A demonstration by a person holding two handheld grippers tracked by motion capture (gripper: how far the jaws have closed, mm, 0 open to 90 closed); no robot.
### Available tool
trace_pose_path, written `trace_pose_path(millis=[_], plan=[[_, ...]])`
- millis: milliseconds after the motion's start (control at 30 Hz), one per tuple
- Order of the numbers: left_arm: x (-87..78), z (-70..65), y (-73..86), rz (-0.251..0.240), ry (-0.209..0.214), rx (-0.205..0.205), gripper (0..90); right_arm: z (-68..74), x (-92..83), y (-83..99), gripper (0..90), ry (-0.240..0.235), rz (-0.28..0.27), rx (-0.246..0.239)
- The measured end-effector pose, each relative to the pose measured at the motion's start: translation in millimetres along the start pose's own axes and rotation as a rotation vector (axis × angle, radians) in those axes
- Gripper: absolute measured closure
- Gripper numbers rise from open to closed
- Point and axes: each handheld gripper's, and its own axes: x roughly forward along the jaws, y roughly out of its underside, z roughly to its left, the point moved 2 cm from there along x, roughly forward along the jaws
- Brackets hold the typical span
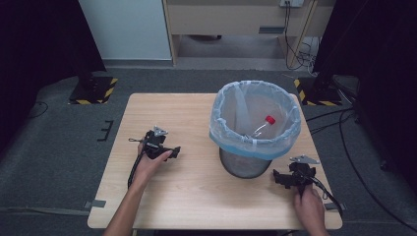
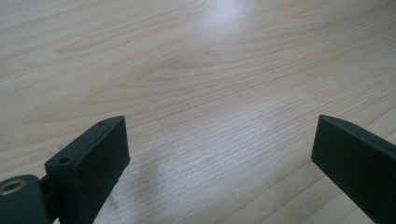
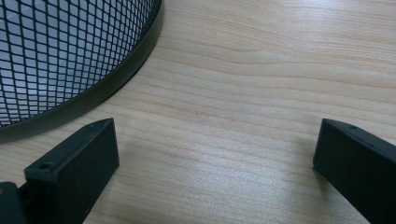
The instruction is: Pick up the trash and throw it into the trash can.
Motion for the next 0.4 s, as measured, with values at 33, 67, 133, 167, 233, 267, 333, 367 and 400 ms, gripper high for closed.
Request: trace_pose_path(millis=[33, 67, 133, 167, 233, 267, 333, 367, 400], plan=[[1.2, 1.2, 2.1, 0.006, -0.011, 0.000, 3.5, 0.0, 0.0, 0.0, 0.3, 0.000, 0.000, 0.000], [2.6, 2.5, 4.3, 0.016, -0.025, 0.000, 3.0, 0.0, 0.0, 0.0, 0.3, 0.000, 0.000, 0.000], [5.8, 5.5, 8.5, 0.032, -0.039, -0.014, 2.7, 0.0, 0.0, 0.0, 0.3, 0.000, 0.000, 0.000], [7.2, 7.0, 10.6, 0.039, -0.045, -0.019, 2.5, 0.0, 0.0, 0.0, 0.3, 0.000, 0.000, 0.000], [8.9, 9.8, 14.6, 0.020, -0.038, -0.039, 1.1, 0.0, 0.0, 0.0, 0.3, 0.000, 0.000, 0.000], [8.8, 10.1, 15.3, 0.012, -0.037, -0.040, 0.5, 0.0, 0.0, 0.0, 0.3, 0.000, 0.000, 0.000], [8.8, 9.9, 15.5, 0.013, -0.041, -0.037, 0.4, 0.0, 0.0, 0.0, 0.3, 0.000, 0.000, 0.000], [8.9, 9.8, 15.5, 0.014, -0.042, -0.037, 0.1, 0.0, 0.0, 0.0, 0.3, 0.000, 0.000, 0.000], [9.0, 9.9, 15.5, 0.015, -0.038, -0.037, 0.0, 0.0, 0.0, 0.0, 0.3, 0.000, 0.000, 0.000]])
